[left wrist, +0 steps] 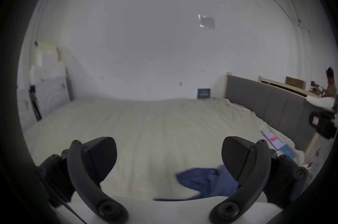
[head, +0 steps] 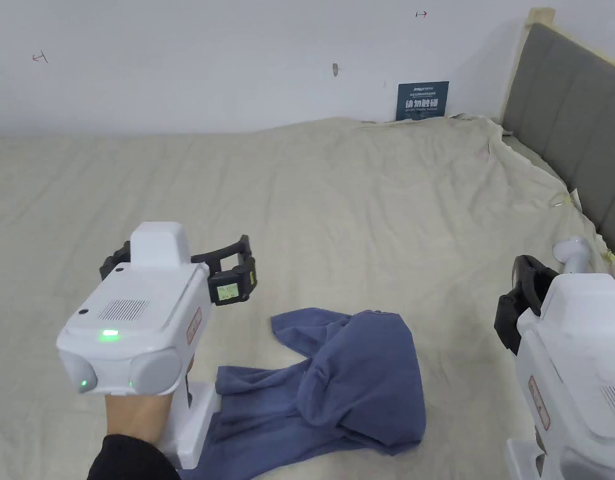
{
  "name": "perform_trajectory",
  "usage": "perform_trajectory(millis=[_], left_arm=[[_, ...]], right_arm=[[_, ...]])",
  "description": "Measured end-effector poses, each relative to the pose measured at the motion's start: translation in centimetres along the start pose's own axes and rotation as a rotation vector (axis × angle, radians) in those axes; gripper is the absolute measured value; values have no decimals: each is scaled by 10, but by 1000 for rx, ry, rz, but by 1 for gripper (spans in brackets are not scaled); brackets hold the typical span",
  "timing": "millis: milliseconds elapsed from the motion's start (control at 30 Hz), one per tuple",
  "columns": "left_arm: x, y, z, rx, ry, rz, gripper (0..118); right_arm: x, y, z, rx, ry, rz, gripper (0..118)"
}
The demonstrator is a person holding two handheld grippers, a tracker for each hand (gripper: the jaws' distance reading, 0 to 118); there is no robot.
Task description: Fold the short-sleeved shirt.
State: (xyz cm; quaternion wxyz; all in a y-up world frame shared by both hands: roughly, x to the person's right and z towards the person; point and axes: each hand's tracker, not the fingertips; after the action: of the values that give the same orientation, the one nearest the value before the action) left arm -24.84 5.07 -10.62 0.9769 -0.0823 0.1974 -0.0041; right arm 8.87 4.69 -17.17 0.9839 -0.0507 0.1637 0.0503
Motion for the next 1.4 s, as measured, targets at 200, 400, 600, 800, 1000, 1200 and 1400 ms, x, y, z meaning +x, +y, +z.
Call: perform_trajectory(millis=[200,400,600,800,1000,1200,1400], left_arm=[[-14,-21,14,72,69,-64,23],[-31,-34,10,16,104,-33,0],[-39,-40,11,-4,108,-26,0],[-43,-44,9,-93,73,-46,0],[-48,-79,-11,-453,22,-21,0],[-58,-132,-12,-743,-35,130,1],[-52,-173,-2,-864,-71,97,74]], right_arm=[[-5,4,-3,12,7,5,0],[-6,4,-4,14,17,10,0],[-7,5,-4,21,19,13,0],[-12,8,-2,21,24,16,0],[-16,8,-1,12,28,18,0],[-16,-1,-5,-12,32,17,0],[-17,-14,-9,-45,45,20,0]])
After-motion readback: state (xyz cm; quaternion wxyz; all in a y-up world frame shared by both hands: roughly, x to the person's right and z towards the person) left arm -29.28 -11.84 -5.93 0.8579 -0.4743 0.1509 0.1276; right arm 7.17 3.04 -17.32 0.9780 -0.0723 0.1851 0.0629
